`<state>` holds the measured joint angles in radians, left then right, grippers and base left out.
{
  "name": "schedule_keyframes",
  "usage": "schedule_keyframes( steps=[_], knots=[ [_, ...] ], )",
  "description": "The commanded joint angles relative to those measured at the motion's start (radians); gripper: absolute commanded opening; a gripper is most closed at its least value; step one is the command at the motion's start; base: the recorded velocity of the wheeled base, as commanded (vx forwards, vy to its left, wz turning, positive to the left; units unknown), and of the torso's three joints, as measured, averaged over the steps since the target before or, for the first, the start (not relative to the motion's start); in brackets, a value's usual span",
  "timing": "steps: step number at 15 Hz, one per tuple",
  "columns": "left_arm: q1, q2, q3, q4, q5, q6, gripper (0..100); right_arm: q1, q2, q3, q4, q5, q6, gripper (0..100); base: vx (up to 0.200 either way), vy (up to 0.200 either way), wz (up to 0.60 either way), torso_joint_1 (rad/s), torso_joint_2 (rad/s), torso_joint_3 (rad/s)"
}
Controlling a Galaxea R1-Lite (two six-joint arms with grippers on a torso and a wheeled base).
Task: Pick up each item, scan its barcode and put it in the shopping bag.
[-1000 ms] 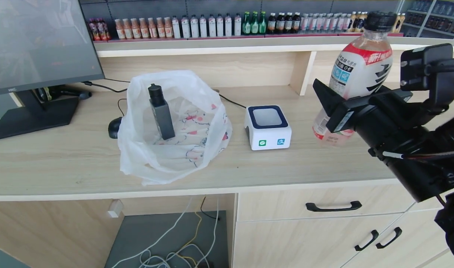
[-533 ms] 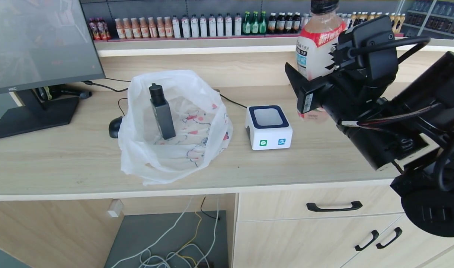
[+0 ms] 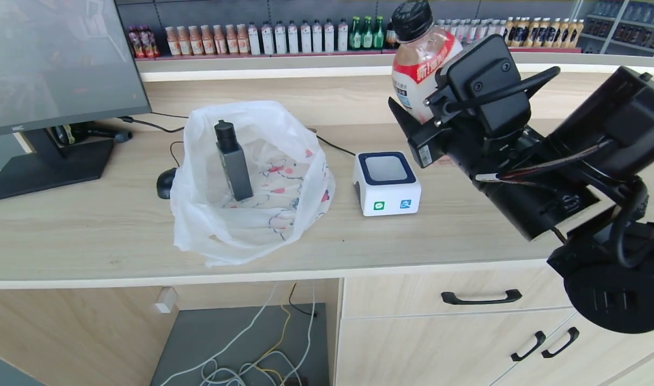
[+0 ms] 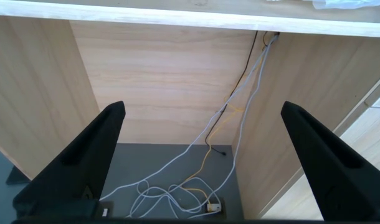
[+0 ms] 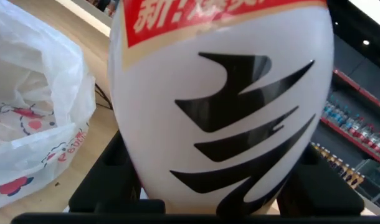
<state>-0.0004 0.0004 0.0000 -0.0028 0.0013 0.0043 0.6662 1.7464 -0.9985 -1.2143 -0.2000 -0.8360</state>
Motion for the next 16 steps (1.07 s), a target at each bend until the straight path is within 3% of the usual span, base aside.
schedule_keyframes(
  steps=[1,7,16],
  knots=[
    [0.000,0.000,0.000,0.000,0.000,0.000,100,0.000,-0.021,-0.046,0.107,0.073,-0.051,0,0.000,0.000,0.00,0.000,0.00,0.000],
    [0.000,0.000,0.000,0.000,0.000,0.000,100,-0.011,0.035,-0.284,0.391,0.267,-0.184,0,0.000,0.000,0.00,0.000,0.00,0.000],
    [0.000,0.000,0.000,0.000,0.000,0.000,100,-0.122,0.114,-0.301,0.394,0.516,-0.299,0,0.000,0.000,0.00,0.000,0.00,0.000]
  ],
)
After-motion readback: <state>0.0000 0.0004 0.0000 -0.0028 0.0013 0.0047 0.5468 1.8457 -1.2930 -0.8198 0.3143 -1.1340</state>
